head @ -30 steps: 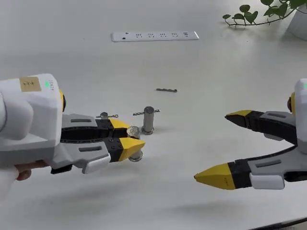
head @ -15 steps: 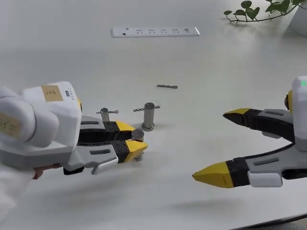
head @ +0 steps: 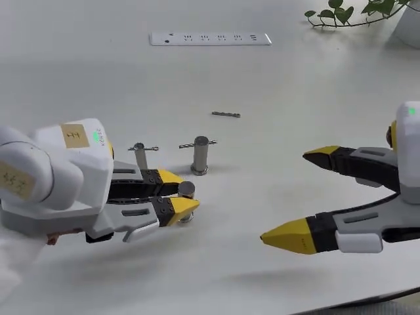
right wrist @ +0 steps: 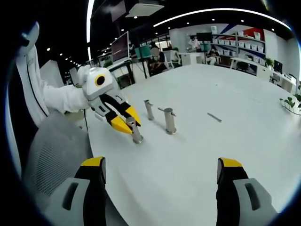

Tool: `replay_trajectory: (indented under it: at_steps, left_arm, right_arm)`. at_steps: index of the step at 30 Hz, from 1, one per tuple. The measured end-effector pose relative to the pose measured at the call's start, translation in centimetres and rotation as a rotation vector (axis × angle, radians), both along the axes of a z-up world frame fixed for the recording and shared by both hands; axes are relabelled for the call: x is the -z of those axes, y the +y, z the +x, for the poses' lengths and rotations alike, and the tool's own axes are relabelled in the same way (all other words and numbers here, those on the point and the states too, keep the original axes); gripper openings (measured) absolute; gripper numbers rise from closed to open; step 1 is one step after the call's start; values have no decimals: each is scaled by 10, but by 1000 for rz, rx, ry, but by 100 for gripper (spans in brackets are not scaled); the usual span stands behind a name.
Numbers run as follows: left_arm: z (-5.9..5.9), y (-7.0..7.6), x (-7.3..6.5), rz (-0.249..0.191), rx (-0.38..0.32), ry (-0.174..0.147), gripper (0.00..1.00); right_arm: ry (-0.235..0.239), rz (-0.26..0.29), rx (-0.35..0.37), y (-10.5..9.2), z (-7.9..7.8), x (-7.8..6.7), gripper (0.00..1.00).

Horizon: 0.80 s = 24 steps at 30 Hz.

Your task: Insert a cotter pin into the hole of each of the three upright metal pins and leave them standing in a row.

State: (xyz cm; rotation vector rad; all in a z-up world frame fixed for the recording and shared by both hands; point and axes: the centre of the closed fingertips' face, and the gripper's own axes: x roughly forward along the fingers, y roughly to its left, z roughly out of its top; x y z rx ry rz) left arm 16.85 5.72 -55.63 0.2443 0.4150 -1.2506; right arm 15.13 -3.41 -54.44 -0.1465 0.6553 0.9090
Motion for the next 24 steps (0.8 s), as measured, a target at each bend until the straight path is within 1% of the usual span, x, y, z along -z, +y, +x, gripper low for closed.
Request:
replay_trajectory:
  at_steps: [4, 9, 13, 16, 20, 22, 24]
  left_arm:
    - [0, 0, 1, 8, 10, -9, 10]
    - [0, 0, 3, 13, 15, -11, 10]
    - [0, 0, 5, 21, 23, -20, 10]
    - [0, 0, 6, 23, 27, -21, 10]
    - [-1, 2, 9, 38, 28, -21, 10]
    - [-1, 2, 9, 32, 21, -14, 10]
    - [-1, 3, 10, 31, 19, -17, 10]
  right_arm:
    - [0, 0, -1, 1, 0, 0, 97]
    - [-1, 2, 1, 1, 0, -1, 97]
    - [-2, 4, 1, 1, 0, -1, 97]
    - [-1, 5, 1, 1, 0, -1, 97]
    - [-1, 7, 0, 2, 0, -1, 97]
    - [-1, 7, -1, 2, 0, -1, 96]
    - [0, 8, -2, 3, 0, -1, 96]
